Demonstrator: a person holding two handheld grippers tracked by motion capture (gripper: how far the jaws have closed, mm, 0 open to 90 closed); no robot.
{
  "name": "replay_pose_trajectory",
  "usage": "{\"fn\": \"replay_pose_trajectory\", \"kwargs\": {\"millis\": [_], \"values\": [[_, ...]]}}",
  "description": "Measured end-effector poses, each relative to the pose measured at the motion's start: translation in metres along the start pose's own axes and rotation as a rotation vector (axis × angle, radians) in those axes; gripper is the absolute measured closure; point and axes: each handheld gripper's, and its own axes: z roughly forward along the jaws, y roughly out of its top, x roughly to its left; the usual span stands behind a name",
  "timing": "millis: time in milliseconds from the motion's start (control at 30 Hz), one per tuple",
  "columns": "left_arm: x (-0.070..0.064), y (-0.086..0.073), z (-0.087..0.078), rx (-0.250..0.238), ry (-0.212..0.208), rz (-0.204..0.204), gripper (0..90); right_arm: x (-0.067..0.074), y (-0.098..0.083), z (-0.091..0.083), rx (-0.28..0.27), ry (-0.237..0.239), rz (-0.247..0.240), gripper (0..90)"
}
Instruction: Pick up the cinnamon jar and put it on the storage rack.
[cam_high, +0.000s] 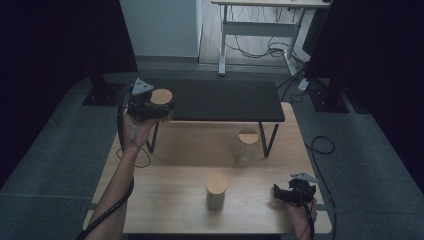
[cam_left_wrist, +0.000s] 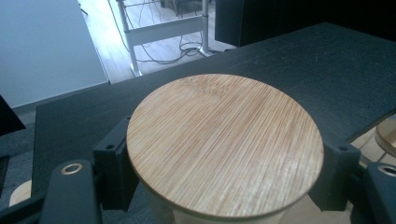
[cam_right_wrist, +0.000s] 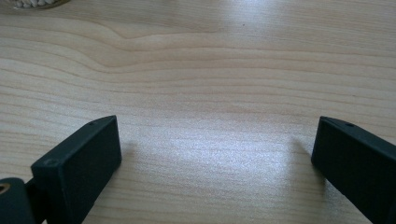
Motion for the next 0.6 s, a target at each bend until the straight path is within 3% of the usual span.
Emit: {"fn": "replay_pose_trajectory", "kwargs": {"millis": [600], "values": [[0.006, 0.005, 0.015, -0.015, -0.001, -0.008, 25.0, 0.000, 0.000, 0.000, 0.000, 0.000, -0.002, 0.9]]}}
